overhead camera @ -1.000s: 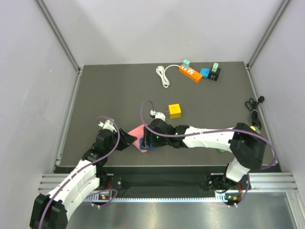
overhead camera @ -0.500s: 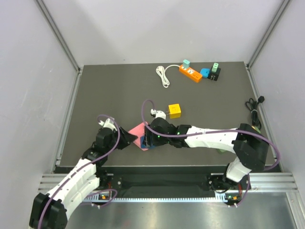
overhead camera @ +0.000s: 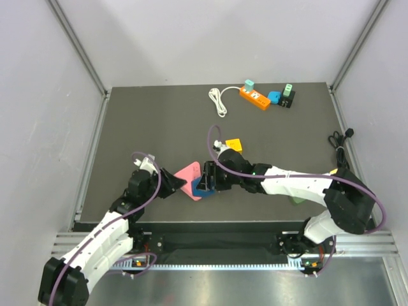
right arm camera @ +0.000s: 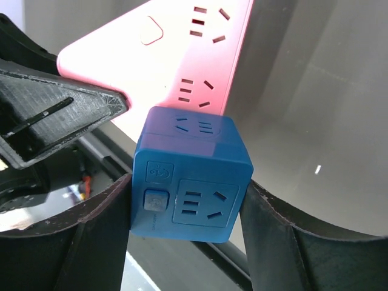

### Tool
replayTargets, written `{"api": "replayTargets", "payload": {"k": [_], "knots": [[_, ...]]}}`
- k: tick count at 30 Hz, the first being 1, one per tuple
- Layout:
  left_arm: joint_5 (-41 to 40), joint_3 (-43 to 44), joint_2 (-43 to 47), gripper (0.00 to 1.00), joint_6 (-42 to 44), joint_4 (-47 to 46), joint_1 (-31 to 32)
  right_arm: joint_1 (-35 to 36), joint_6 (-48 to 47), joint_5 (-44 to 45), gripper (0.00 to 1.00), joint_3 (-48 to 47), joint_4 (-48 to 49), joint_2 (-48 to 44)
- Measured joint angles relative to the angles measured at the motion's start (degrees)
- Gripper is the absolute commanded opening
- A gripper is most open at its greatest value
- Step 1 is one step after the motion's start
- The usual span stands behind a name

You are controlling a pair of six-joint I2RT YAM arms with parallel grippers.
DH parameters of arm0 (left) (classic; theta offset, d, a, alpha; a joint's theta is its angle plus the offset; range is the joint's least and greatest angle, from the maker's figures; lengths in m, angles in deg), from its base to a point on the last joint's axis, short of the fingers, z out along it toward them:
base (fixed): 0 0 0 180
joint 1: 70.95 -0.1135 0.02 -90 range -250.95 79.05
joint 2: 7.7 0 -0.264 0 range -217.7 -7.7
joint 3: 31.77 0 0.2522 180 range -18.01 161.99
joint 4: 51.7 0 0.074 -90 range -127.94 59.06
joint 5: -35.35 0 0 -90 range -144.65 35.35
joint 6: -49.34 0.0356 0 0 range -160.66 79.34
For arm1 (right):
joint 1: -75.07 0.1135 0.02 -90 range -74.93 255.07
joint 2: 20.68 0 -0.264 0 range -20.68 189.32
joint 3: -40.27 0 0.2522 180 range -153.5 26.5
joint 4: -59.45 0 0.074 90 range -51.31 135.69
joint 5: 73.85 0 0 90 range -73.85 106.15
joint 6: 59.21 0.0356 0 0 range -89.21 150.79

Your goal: Pull the plug off the socket

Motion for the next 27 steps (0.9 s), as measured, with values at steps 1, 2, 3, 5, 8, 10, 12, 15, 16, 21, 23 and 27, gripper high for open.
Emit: {"api": "replayTargets", "payload": {"k": [1,2,3,5,8,10,12,15,16,21,23,27], "knots": [[0.02,0.00,-0.02,0.00,-0.02,-0.11,0.00,0.59,-0.57,1.22,0.00,-0.94,-1.31,0.13],[-0.04,0.00,-0.04,0.00,0.00,-0.17,0.00,1.42,-1.27,2.51,0.00,-2.25,-2.99,0.50],[-0.13,0.00,-0.11,0.00,0.00,-0.15,-0.02,2.14,-1.75,3.65,0.00,-3.32,-4.28,0.98],[-0.55,0.00,-0.35,0.00,0.22,0.11,-0.11,3.74,-2.78,6.45,0.00,-5.97,-7.28,2.51],[-1.03,0.00,-0.59,0.00,0.70,0.85,-0.26,5.11,-3.41,8.98,0.00,-7.78,-9.05,4.26],[-0.98,-0.02,-0.61,0.00,0.74,1.14,-0.26,5.16,-3.48,9.07,0.00,-7.78,-9.20,4.28],[-1.16,0.00,-0.57,0.00,0.74,1.11,-0.26,4.44,-3.30,8.31,0.00,-7.63,-8.68,4.26],[-1.44,0.00,-0.52,0.00,0.74,1.05,-0.26,1.68,-2.56,3.43,0.00,-5.05,-5.57,3.56],[-1.31,0.00,-0.39,0.00,0.70,1.05,-0.24,0.46,-2.01,1.01,0.00,-3.78,-4.26,2.99],[-0.66,0.13,0.33,0.00,0.37,-0.39,0.07,-4.04,0.22,-7.23,0.00,-0.48,-0.35,1.09],[-0.63,0.20,0.50,0.00,0.28,-0.46,0.07,-4.61,0.66,-8.59,0.00,-0.48,-0.17,1.09],[-0.66,0.20,1.29,0.00,0.33,0.26,0.07,-4.31,0.79,-8.50,0.00,-1.01,-1.31,1.38]]}}
